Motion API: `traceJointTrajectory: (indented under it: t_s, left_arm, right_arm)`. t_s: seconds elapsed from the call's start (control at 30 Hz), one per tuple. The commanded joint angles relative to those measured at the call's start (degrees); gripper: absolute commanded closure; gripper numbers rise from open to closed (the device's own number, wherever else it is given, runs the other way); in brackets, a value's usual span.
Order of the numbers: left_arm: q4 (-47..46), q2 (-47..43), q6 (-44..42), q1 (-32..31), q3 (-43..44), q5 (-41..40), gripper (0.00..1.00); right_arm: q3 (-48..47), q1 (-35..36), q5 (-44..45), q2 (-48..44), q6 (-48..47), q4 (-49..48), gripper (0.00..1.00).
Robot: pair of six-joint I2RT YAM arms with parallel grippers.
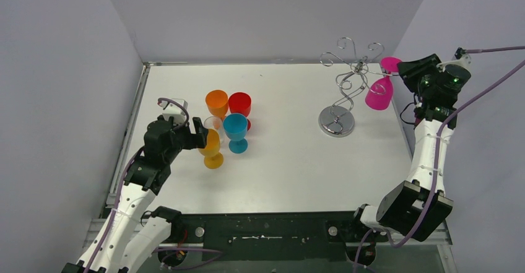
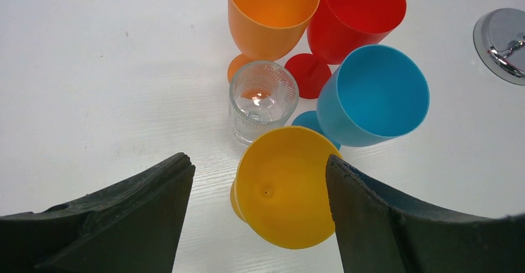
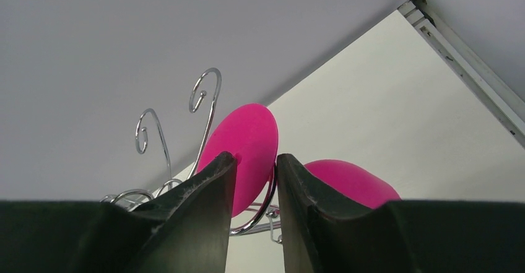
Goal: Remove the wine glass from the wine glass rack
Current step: Pick up the wine glass from the wine rack.
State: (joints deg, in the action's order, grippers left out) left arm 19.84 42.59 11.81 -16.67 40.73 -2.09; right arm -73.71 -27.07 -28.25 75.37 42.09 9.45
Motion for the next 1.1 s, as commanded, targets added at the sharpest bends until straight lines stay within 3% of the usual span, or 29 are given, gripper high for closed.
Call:
traceJointTrajectory:
  t_s: [0.0,0.57,1.07]
  left_arm:
    - [-3.13,-0.67,0.44,0.58,0.14,0.22,0.25]
    - [-3.48,-0.23,0.66,1.2,0.04,1.11,0.25]
    - [-3.53,0.04,0.58,1.29,-0.05,1.56,0.25]
  right_arm:
    - [-1.37,-0.44,-0.76,0.07,-2.66,-2.28,0.69]
    - [-5.98,2.07,7.92,-0.21,-12.36,6.59,0.77]
    - [-3.95,2.81,4.72,-1.08,-8.29,2.85,0.9]
